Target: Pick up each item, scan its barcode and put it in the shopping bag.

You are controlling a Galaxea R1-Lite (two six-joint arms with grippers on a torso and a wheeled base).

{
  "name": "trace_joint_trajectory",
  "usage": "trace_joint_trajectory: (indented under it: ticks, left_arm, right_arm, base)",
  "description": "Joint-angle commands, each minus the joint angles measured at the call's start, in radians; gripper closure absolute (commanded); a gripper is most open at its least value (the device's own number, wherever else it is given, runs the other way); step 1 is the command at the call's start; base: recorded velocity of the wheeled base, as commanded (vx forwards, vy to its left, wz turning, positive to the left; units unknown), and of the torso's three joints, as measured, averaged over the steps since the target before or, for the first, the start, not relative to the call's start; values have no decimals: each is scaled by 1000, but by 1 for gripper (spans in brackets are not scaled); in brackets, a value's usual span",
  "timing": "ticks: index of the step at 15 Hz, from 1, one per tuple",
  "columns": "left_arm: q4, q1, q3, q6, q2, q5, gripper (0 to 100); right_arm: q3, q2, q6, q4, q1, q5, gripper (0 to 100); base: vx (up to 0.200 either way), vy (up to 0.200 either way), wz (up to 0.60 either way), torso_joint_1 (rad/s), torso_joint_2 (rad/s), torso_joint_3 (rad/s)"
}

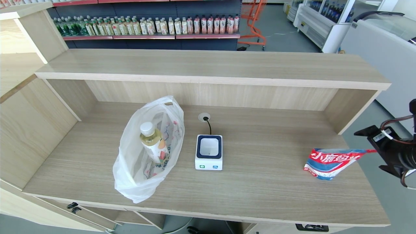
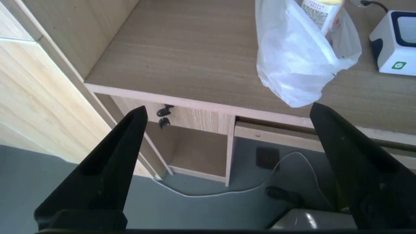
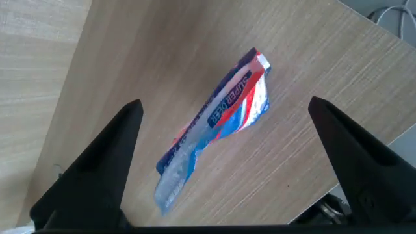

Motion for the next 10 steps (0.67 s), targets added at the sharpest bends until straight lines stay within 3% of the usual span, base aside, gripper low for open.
trace_joint_trajectory:
  ticks: [1, 5, 6, 10]
  left_arm:
    - [0, 0, 0, 0, 0, 1, 0]
    - [0, 0, 0, 0, 0, 1, 0]
    - [0, 0, 0, 0, 0, -1, 0]
    - [0, 0, 0, 0, 0, -1, 0]
  right_arm:
    - [-18, 218, -25, -95, 19, -1, 0]
    - [-18, 370, -38, -202, 80, -6, 0]
    - [-19, 387, -61, -207, 88, -4, 100]
    - [-53, 407, -177, -211, 108, -6, 100]
  base:
    - [0, 0, 0, 0, 0, 0]
    - [0, 0, 0, 0, 0, 0]
    - [0, 0, 0, 0, 0, 0]
    - [0, 0, 0, 0, 0, 0]
